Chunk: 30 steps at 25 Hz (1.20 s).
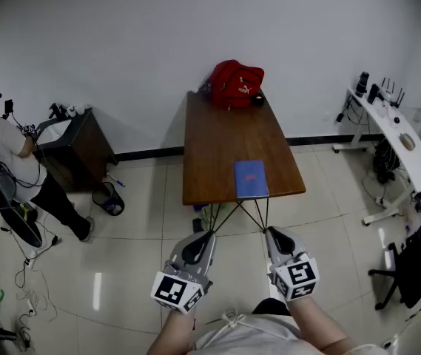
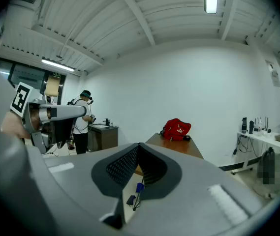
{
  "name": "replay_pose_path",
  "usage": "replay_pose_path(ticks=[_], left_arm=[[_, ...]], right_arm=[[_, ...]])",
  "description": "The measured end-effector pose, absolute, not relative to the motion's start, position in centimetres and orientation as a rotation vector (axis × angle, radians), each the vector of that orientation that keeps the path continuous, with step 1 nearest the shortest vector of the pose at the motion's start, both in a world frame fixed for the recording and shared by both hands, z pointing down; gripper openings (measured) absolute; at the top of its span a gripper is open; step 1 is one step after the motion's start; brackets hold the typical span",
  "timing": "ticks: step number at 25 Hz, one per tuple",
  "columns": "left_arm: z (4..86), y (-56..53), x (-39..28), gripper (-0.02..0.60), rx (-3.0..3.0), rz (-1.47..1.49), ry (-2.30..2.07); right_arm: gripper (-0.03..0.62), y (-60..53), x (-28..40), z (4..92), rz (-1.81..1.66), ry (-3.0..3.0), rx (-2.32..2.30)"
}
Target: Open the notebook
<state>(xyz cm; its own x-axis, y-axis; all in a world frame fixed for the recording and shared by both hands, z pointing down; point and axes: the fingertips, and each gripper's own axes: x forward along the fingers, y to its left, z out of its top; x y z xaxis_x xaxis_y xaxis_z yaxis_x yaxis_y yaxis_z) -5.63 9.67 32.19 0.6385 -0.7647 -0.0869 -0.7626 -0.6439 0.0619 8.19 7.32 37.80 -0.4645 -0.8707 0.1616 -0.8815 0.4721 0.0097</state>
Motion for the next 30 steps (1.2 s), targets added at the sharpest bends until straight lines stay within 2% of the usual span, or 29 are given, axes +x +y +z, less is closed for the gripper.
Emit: replay_pose_path(ticks=[13,30], left_arm=[[35.2,6.3,-9.0,0.005,2.718,-0.162,-1.383],[43.4,-13.4,-6.0,0.005,2.554,0.037,-1.352]], right_arm=[[0.009,4.1,5.2,39.9,0.147,-2.575,1.456],[0.009,-14.9,9.0,47.6,0.329,-2.446,1.429]])
